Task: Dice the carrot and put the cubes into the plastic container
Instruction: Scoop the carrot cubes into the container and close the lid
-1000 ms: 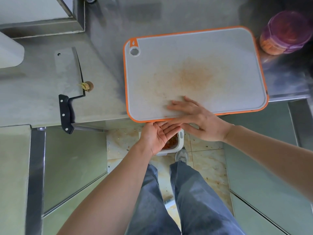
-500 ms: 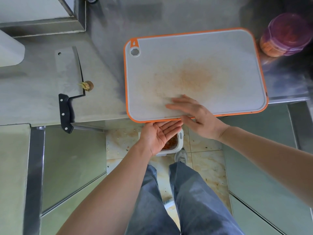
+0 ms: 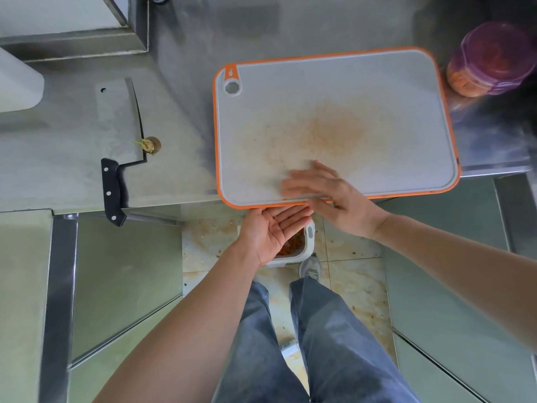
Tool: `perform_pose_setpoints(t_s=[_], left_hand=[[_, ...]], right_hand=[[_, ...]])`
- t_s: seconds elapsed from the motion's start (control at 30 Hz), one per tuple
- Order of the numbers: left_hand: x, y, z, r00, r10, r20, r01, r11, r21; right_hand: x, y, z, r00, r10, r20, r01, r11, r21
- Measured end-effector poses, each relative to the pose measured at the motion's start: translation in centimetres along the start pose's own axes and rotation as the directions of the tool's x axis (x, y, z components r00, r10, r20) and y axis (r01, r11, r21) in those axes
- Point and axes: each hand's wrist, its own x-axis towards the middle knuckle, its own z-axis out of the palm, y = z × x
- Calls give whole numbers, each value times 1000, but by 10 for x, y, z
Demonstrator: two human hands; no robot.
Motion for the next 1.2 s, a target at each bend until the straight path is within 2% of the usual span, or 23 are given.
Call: perform_pose_setpoints(t_s=[0.13, 0.4, 0.47, 0.53, 0.6, 0.73, 0.93, 1.2], left_hand=[[-1, 0, 0, 1000, -6, 2, 6, 1000, 9], [1, 1, -1, 1000, -2, -5, 2, 1000, -8], [1, 0, -1, 1000, -3, -7, 3, 1000, -9], [1, 1, -2, 1000, -13, -3, 13, 1000, -7], [0, 1, -2, 1000, -18, -2, 18, 1000, -7], [-1, 1, 0, 1000, -9, -7, 9, 1000, -5], [1, 1, -1, 1000, -2, -16, 2, 1000, -13], [2, 0, -1, 1000, 2, -24, -3, 1000, -25]], right_hand=[[1, -1, 1, 999, 45, 2, -45, 991, 122], [3, -2, 3, 1000, 27, -2, -27, 999, 35], [5, -3, 3, 999, 31, -15, -30, 997, 67], [9, -3, 2, 994, 30, -109, -29, 1000, 9], [13, 1, 2, 988, 39, -150, -60, 989, -135], [18, 2, 7, 995, 82, -49, -91, 969, -231], [19, 1, 10, 995, 93, -35, -99, 958, -269], [14, -8, 11, 987, 162, -22, -163, 972, -171]])
